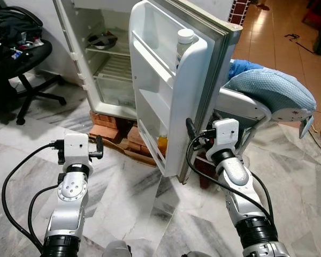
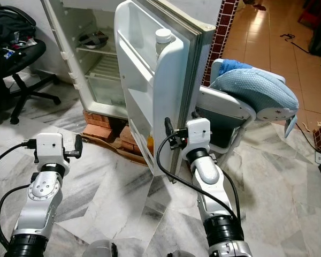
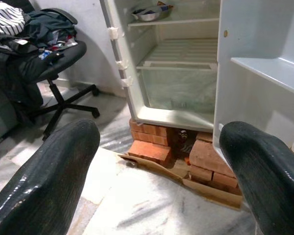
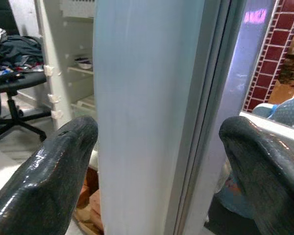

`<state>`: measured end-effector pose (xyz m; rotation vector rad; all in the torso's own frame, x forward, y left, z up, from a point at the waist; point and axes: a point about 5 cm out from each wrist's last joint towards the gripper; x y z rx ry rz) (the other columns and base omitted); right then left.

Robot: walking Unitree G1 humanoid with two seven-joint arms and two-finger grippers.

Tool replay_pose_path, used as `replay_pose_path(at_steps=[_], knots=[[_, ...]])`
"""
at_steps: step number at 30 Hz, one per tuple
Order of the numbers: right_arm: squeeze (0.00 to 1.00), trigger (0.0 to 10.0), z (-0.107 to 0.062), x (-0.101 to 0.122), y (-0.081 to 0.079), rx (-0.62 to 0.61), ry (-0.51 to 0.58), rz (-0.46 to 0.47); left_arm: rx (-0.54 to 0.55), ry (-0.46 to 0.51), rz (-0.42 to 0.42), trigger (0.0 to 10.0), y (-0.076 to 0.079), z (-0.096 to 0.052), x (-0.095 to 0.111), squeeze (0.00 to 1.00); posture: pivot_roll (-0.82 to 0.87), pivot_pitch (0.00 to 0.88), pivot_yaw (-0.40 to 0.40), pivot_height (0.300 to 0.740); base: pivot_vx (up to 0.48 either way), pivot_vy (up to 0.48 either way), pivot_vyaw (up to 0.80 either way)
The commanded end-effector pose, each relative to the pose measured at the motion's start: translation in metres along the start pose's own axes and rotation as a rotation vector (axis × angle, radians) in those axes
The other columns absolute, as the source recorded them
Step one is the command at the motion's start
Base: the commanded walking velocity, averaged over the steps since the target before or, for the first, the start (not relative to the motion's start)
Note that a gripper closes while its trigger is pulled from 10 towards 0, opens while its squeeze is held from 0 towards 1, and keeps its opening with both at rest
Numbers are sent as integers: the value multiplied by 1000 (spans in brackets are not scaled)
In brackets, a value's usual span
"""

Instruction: Restocking fridge

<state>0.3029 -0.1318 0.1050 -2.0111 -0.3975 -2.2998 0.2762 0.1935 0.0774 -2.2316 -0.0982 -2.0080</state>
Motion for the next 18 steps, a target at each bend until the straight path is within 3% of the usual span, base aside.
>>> replay_pose_path(at_steps=[1, 11, 18], knots=[[0, 10000, 2, 4, 4, -24, 18, -7, -5, 10, -7, 10000, -1, 0, 3, 0, 56, 54, -19, 740, 244, 0, 0], [0, 10000, 10, 7, 17, -101, 13, -35, -11, 4, -10, 10000, 0, -2, 1, 0, 61, 58, -22, 740, 0, 0, 0], [0, 10000, 28, 17, 22, -150, 16, -12, 0, -6, -11, 10000, -1, -5, -1, 0, 73, 66, -26, 740, 0, 0, 0]])
Point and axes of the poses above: a point about 5 cm out from each wrist's last joint towards the gripper, its own z axis pointing out of the wrist towards the gripper, its own x axis along the axis of the wrist's last joint, y = z × x, and after that the axes turned 6 degrees about -z, right-handed
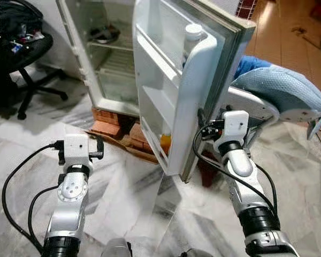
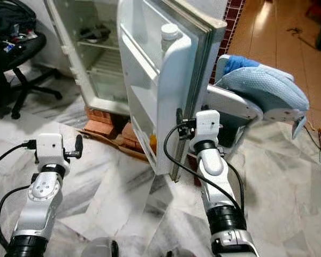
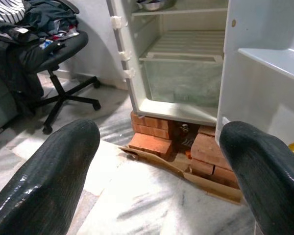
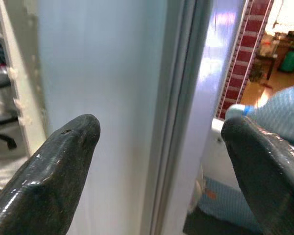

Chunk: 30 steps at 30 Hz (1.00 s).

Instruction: Restocking fridge

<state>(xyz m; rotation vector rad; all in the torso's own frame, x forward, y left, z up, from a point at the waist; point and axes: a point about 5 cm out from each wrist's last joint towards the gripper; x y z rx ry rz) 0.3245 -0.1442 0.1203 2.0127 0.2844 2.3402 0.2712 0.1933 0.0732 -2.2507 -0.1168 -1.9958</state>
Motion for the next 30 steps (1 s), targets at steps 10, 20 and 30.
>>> replay_pose_path(at_steps=[10, 20, 30], knots=[[0, 10000, 36, 23, 0, -53, 23, 31, 11, 8, 6, 10000, -4, -3, 5, 0, 102, 82, -39, 740, 0, 0, 0], [0, 10000, 64, 37, 3, -142, -13, -5, 44, -15, 2, 10000, -10, -16, -1, 0, 140, 97, -59, 740, 0, 0, 0], [0, 10000, 69, 50, -41, 180, 40, 304, 41, -18, -1, 10000, -8, -16, -1, 0, 132, 95, -63, 740, 0, 0, 0]])
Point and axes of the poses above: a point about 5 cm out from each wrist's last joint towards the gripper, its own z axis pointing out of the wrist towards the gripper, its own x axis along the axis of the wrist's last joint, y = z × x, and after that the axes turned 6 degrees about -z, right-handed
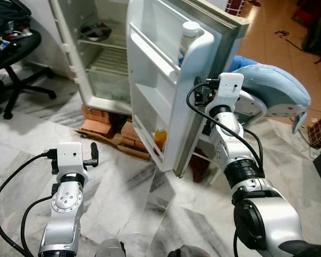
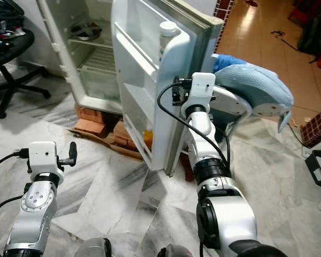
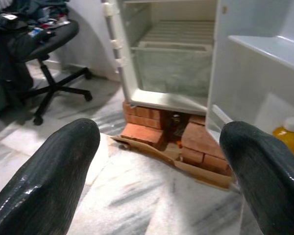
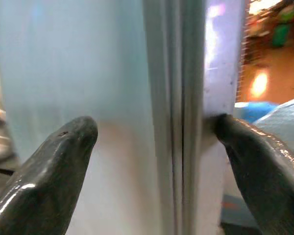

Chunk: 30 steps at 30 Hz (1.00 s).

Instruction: Restocking fridge

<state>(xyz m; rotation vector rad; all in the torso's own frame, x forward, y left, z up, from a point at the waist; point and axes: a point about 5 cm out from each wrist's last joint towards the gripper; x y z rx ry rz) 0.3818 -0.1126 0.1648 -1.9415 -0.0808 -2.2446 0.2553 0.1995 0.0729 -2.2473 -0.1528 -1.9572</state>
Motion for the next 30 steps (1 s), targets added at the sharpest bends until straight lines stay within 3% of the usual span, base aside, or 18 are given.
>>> replay_pose_path(at_steps=[1, 2, 4, 6, 7, 9, 10, 13, 19, 20, 21, 23, 24, 25, 27, 29, 30], knots=[[0, 10000, 0, 8, -37, 248, 34, 139, 0, 3, -4, 10000, 2, -1, 2, 0, 130, 95, -63, 740, 0, 0, 0], [0, 10000, -10, 17, -57, 441, 80, 272, -8, 5, -7, 10000, 3, -1, 2, 0, 130, 95, -63, 740, 0, 0, 0], [0, 10000, -25, 26, -73, 619, 111, 380, -11, 7, -9, 10000, 4, -1, 2, 0, 129, 95, -63, 740, 0, 0, 0], [0, 10000, -58, 34, -90, 881, 111, 466, -10, 7, -10, 10000, 3, -1, 3, 0, 127, 96, -65, 740, 0, 0, 0], [0, 10000, -58, 34, -90, 881, 111, 466, -10, 7, -10, 10000, 3, -1, 3, 0, 127, 96, -65, 740, 0, 0, 0], [0, 10000, -75, 35, -92, 985, 97, 497, -9, 8, -10, 10000, 2, -1, 3, 0, 125, 97, -65, 740, 0, 0, 0], [0, 10000, -83, 29, -89, 1008, 69, 463, -7, 7, -9, 10000, 2, -2, 3, 0, 124, 99, -63, 740, 0, 0, 0], [0, 10000, -87, 14, -82, 982, 9, 408, -7, 6, -8, 10000, 1, -2, 2, 0, 121, 101, -63, 740, 0, 0, 0], [0, 10000, -113, -25, -52, 1000, -247, 193, -14, -3, -4, 10000, 2, -4, 0, 0, 117, 103, -59, 740, 0, 0, 0], [0, 10000, -117, -37, -39, 989, -330, 81, -15, -4, -3, 10000, 1, -3, 0, 0, 116, 104, -57, 740, 0, 0, 0], [0, 10000, -118, -44, -32, 972, -371, 26, -16, -5, -3, 10000, 1, -3, 0, 0, 116, 104, -57, 740, 0, 0, 0], [0, 10000, -114, -55, -16, 898, -439, -91, -18, -7, -2, 10000, 1, -3, 0, 0, 116, 103, -56, 740, 0, 0, 0], [0, 10000, -103, -60, -1, 801, -455, -219, -21, -8, -2, 10000, 2, -3, 0, 0, 115, 103, -54, 740, 0, 0, 0], [0, 10000, -103, -60, -1, 801, -455, -219, -21, -8, -2, 10000, 2, -3, 0, 0, 115, 103, -54, 740, 0, 0, 0], [0, 10000, -88, -55, 7, 678, -407, -293, -25, -12, -1, 10000, 2, -2, -1, 0, 114, 101, -52, 740, 0, 0, 0], [0, 10000, -66, -41, 9, 514, -317, -308, -30, -15, 0, 10000, 4, -2, -1, 0, 113, 98, -49, 740, 0, 0, 0], [0, 10000, -66, -41, 9, 514, -317, -308, -30, -15, 0, 10000, 4, -2, -1, 0, 113, 98, -49, 740, 0, 0, 0]])
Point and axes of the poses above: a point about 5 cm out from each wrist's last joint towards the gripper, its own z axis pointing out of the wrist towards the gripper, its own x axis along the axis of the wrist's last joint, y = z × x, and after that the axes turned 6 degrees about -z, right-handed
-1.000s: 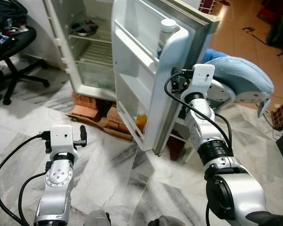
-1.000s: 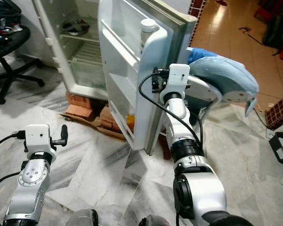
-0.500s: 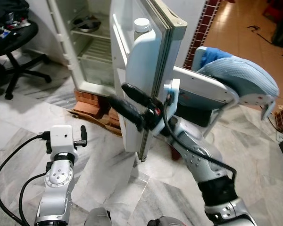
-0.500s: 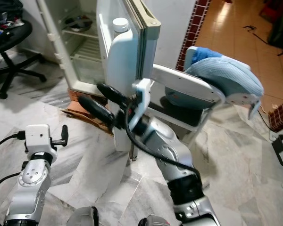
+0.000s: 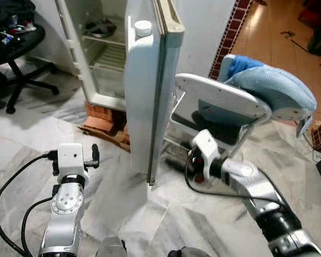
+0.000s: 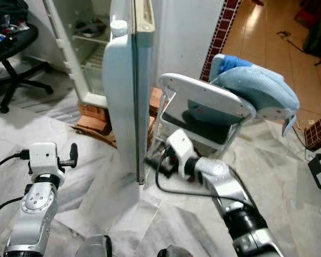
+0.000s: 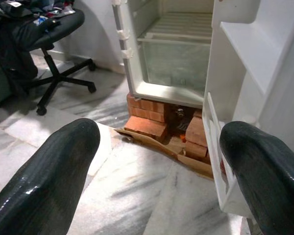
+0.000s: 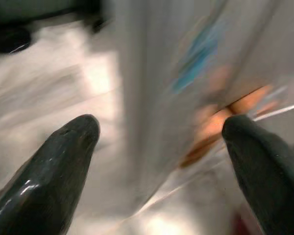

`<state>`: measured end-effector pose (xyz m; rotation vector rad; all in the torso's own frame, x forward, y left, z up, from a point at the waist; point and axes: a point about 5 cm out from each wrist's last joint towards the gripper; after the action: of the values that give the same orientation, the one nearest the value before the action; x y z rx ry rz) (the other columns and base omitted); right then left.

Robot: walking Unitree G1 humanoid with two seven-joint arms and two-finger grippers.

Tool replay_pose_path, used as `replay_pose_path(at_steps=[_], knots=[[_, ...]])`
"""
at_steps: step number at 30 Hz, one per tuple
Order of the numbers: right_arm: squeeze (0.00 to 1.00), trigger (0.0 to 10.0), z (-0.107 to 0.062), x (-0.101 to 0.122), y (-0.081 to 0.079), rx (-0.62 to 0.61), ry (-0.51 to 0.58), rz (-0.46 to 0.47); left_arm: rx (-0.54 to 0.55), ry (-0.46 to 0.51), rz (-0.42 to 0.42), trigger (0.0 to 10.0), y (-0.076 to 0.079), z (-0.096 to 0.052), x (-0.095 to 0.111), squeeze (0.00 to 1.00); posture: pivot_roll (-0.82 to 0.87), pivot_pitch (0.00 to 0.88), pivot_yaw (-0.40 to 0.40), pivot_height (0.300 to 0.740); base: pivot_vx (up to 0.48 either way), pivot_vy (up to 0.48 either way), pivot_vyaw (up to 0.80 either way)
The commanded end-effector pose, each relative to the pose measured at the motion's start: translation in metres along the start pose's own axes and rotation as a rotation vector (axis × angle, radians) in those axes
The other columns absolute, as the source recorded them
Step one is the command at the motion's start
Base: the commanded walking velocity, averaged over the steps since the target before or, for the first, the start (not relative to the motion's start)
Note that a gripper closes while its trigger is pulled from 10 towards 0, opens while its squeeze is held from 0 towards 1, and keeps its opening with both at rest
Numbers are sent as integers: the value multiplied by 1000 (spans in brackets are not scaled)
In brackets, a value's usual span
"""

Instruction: Restocking fridge

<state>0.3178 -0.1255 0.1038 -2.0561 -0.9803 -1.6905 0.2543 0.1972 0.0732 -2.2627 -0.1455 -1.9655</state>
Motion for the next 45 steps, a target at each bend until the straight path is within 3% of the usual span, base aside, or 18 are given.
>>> replay_pose_path(at_steps=[1, 5, 10, 11, 12, 15, 16, 18, 22, 24, 28, 30, 34, 36, 40, 42, 45], knots=[[0, 10000, 10, 27, 14, -163, 110, -14, -19, -12, 6, 10000, 3, 1, -1, 0, 115, 96, -48, 740, 0, 0, 0], [0, 10000, 26, 58, 16, -287, 229, 45, -24, -10, 5, 10000, 4, 3, 1, 0, 117, 94, -47, 740, 0, 0, 0], [0, 10000, 38, 82, -2, -194, 344, 172, -27, -8, 5, 10000, 4, 4, 1, 0, 123, 90, -49, 740, 0, 0, 0], [0, 10000, 40, 103, -26, 3, 478, 299, -31, -6, 4, 10000, 4, 4, 2, 0, 127, 89, -53, 740, 0, 0, 0], [0, 10000, 40, 103, -26, 3, 478, 299, -31, -6, 4, 10000, 4, 4, 2, 0, 127, 89, -53, 740, 0, 0, 0], [0, 10000, 11, 133, -74, 458, 695, 391, -31, -6, 1, 10000, 4, 3, 1, 0, 124, 88, -57, 740, 0, 0, 0], [0, 10000, 3, 135, -84, 543, 713, 398, -31, -7, -1, 10000, 4, 3, 1, 0, 121, 87, -59, 740, 0, 0, 0], [0, 10000, 1, 126, -90, 564, 674, 405, -32, -8, -3, 10000, 5, 3, 1, 0, 119, 87, -59, 740, 0, 0, 0], [0, 10000, 9, 101, -81, 444, 575, 406, -39, -8, -9, 10000, 7, 5, 0, 0, 112, 85, -56, 740, 0, 0, 0], [0, 10000, 5, 90, -75, 407, 533, 417, -48, -8, -11, 10000, 8, 5, 0, 0, 105, 85, -55, 740, 0, 0, 0], [0, 10000, 1, 65, -61, 252, 424, 344, -83, -16, -6, 10000, 10, 8, -2, 0, 101, 82, -55, 740, 0, 0, 0], [0, 10000, -1, 53, -55, 168, 386, 290, -135, -7, 22, 10000, 15, 10, -1, 0, 97, 81, -56, 740, 0, 0, 0], [0, 10000, -13, 30, -43, -4, 328, 293, -261, -25, 88, 10000, 28, 25, 0, 0, 81, 76, -59, 740, 0, 0, 0], [0, 10000, -19, 24, -41, -61, 308, 256, -232, -16, 117, 10000, 23, 40, 6, 0, 63, 72, -55, 740, 0, 0, 0], [0, 10000, -27, 18, -38, -127, 297, 228, -168, 9, 107, 10000, 11, 55, 19, 0, 49, 68, -49, 740, 0, 0, 0], [0, 10000, -28, 17, -37, -141, 295, 224, -159, 14, 105, 10000, 9, 57, 21, 0, 49, 68, -49, 740, 0, 0, 0], [0, 10000, -39, 6, -24, -302, 265, 166, -132, 8, 112, 10000, -1, 58, 22, 0, 33, 63, -41, 740, 0, 0, 0]])
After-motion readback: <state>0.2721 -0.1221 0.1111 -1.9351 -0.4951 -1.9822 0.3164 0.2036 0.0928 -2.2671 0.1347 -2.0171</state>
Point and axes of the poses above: a point about 5 cm out from each wrist's last joint towards the gripper, its own z axis pointing out of the wrist towards the gripper, its own x axis along the axis of the wrist's last joint, y = z × x, and after that the axes turned 6 degrees about -z, right-handed
